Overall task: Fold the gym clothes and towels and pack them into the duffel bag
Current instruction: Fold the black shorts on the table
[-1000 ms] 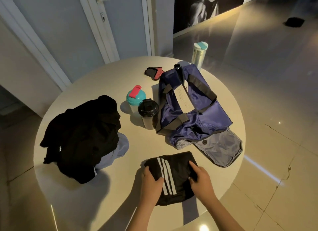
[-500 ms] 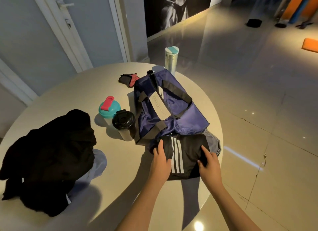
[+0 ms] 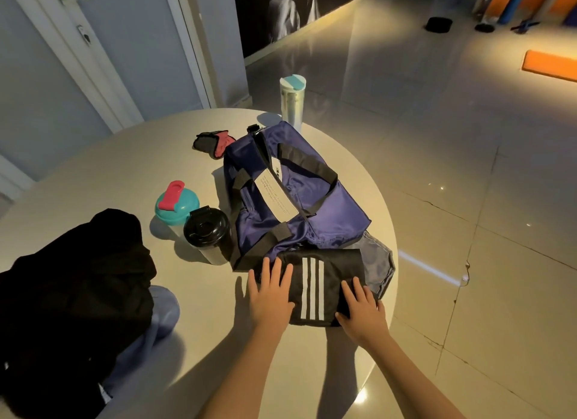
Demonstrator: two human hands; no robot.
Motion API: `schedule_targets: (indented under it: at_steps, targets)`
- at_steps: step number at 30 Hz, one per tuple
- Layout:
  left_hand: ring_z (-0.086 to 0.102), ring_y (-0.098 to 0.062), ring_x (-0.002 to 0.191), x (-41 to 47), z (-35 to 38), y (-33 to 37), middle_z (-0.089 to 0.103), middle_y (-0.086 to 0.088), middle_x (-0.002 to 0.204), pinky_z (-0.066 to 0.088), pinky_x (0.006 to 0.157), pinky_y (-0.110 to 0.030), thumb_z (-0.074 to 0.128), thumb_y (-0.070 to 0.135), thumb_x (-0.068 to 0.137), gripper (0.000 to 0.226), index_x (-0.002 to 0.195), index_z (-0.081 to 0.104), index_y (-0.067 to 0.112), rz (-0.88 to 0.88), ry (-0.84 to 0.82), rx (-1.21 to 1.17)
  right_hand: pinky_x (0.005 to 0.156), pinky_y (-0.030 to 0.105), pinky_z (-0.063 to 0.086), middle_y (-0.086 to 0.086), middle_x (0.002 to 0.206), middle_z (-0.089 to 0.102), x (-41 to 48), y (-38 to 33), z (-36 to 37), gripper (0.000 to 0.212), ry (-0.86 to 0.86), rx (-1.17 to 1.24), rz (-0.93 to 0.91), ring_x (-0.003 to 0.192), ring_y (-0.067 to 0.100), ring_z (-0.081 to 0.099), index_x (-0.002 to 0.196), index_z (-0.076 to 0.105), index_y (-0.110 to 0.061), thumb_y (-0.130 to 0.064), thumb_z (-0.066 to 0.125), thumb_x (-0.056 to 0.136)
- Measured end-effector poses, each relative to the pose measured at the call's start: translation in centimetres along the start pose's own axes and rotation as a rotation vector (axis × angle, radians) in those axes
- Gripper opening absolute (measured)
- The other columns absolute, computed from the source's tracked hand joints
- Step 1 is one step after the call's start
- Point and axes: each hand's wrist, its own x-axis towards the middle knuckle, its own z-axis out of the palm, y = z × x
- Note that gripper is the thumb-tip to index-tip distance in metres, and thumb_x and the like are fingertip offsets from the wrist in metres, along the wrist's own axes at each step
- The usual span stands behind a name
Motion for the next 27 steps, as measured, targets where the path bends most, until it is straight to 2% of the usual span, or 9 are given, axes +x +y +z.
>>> schedule_targets:
  at_steps: [4,9,13,16,18,20,22,24,27]
  targets:
    - [-0.012,-0.031,0.146,1.0,0.0,-0.4,-0.009,-0.005,0.16,-0.002,0.116,-0.053,0.047,0.054,0.092,0.085,0.151,-0.01,0.027,-0.007,-0.063,0.016,0.117,0.05,0.007,0.002,0.159,-0.009,0.2,0.0,-0.3,0.072,-0.033,0.002,0.005,0.146,0.025,-0.003,0.151,0.0,-0.031,-0.048,0.042,0.095]
    - [-0.006,-0.027,0.147,-0.5,-0.1,-0.5,-0.009,-0.005,0.16,0.001,0.117,-0.05,0.041,0.048,0.096,0.076,0.151,-0.005,0.026,-0.005,-0.006,-0.053,0.117,0.05,0.003,-0.001,0.16,-0.004,-0.6,-0.4,-0.8,0.068,0.028,-0.023,0.001,0.146,0.024,-0.003,0.151,0.007,-0.03,-0.052,0.038,0.095]
    - [0.003,-0.024,0.147,-3.2,0.5,-1.6,-0.002,-0.004,0.16,0.005,0.117,-0.045,0.035,0.048,0.098,0.068,0.152,0.002,0.023,-0.078,0.061,-0.107,0.113,0.054,-0.005,-0.003,0.16,0.002,-1.8,-1.4,-0.8,0.061,0.098,-0.073,-0.013,0.146,0.024,-0.005,0.15,0.018,-0.029,-0.052,0.035,0.096]
    - [0.011,-0.024,0.145,-6.0,0.9,-3.3,0.008,-0.004,0.159,0.01,0.116,-0.043,0.03,0.047,0.1,0.061,0.151,0.009,0.021,-0.164,0.072,-0.075,0.114,0.054,-0.002,-0.001,0.158,0.014,-3.0,-3.3,-1.0,0.054,0.204,-0.021,-0.099,0.146,0.023,0.004,0.147,0.029,-0.025,-0.044,0.039,0.097]
    - [0.018,-0.023,0.144,-7.9,1.3,-4.8,0.016,-0.002,0.158,0.014,0.115,-0.043,0.032,0.045,0.1,0.058,0.15,0.017,0.021,-0.231,0.071,-0.098,0.116,0.047,0.005,-0.001,0.154,0.026,-3.7,-5.2,-1.0,0.05,0.226,0.019,-0.21,0.144,0.02,0.015,0.144,0.035,-0.023,-0.038,0.043,0.097]
    - [0.044,-0.025,0.131,-9.8,1.5,-6.9,0.043,-0.004,0.146,0.033,0.106,-0.045,0.054,0.042,0.093,0.054,0.14,0.044,0.017,-0.291,0.155,-0.18,0.115,0.037,0.017,-0.002,0.149,0.034,-4.3,-7.4,-0.9,0.049,0.207,0.062,-0.344,0.139,0.018,0.028,0.142,0.037,-0.023,-0.036,0.046,0.096]
    - [0.067,-0.026,0.099,-11.7,2.0,-9.5,0.068,-0.007,0.113,0.053,0.081,-0.042,0.082,0.033,0.069,0.048,0.111,0.069,0.012,-0.311,0.25,-0.2,0.112,0.032,0.027,0.0,0.147,0.039,-4.8,-10.0,-0.6,0.048,0.17,0.119,-0.492,0.134,0.019,0.037,0.141,0.041,-0.021,-0.034,0.048,0.095]
    - [0.069,-0.027,0.084,-13.6,2.3,-12.3,0.071,-0.007,0.096,0.055,0.069,-0.039,0.088,0.024,0.061,0.043,0.099,0.072,0.01,-0.359,0.334,-0.226,0.109,0.03,0.03,0.0,0.146,0.041,-5.3,-12.7,-0.3,0.046,0.122,0.141,-0.611,0.132,0.019,0.04,0.14,0.043,-0.019,-0.031,0.048,0.096]
    - [0.066,-0.03,0.084,-15.8,1.5,-16.9,0.067,-0.009,0.095,0.053,0.067,-0.037,0.082,0.012,0.068,0.035,0.099,0.069,0.007,-0.448,0.489,-0.26,0.106,0.029,0.032,0.0,0.144,0.042,-5.8,-17.2,0.2,0.044,0.062,0.166,-0.715,0.13,0.019,0.042,0.14,0.043,-0.018,-0.031,0.045,0.098]
